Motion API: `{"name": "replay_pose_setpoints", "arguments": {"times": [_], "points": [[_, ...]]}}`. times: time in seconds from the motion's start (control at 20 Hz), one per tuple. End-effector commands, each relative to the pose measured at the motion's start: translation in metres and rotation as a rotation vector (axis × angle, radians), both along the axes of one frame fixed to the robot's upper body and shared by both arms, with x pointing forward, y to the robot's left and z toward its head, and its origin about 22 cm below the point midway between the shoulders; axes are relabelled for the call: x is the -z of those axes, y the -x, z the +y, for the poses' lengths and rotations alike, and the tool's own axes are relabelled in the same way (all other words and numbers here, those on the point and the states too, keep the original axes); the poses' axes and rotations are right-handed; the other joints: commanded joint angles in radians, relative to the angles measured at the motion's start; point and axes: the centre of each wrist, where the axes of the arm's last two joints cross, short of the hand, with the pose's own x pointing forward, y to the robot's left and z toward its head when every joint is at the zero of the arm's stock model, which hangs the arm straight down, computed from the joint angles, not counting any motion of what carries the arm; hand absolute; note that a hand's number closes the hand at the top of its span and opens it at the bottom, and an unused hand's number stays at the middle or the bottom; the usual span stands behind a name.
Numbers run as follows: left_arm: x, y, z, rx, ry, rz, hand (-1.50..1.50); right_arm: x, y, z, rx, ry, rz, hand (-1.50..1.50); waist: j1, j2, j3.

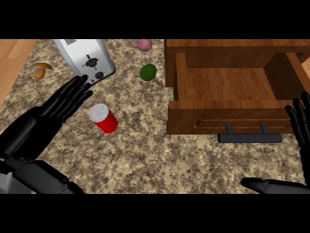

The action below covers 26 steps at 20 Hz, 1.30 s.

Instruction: Pick up the can, place it into the drawer and close the drawer

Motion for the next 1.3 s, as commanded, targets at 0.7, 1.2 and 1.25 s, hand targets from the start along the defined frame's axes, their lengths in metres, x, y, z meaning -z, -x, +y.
{"name": "replay_pose_setpoints", "arguments": {"times": [0.7, 1.2, 1.25], "points": [[0.025, -0.019, 0.006, -0.074, 0.007, 0.087, -1.50, 0.019, 0.023, -0.043, 0.023, -0.005, -0.008, -1.50, 0.001, 0.000, 0.000], [0.068, -0.036, -0.003, -0.102, -0.008, 0.088, -1.50, 0.032, 0.030, -0.055, 0.009, 0.018, 0.004, -1.50, 0.001, 0.000, 0.000], [0.083, -0.035, -0.004, -0.095, -0.015, 0.076, -1.50, 0.012, 0.022, -0.057, 0.031, 0.000, 0.007, -1.50, 0.001, 0.001, 0.000]]}}
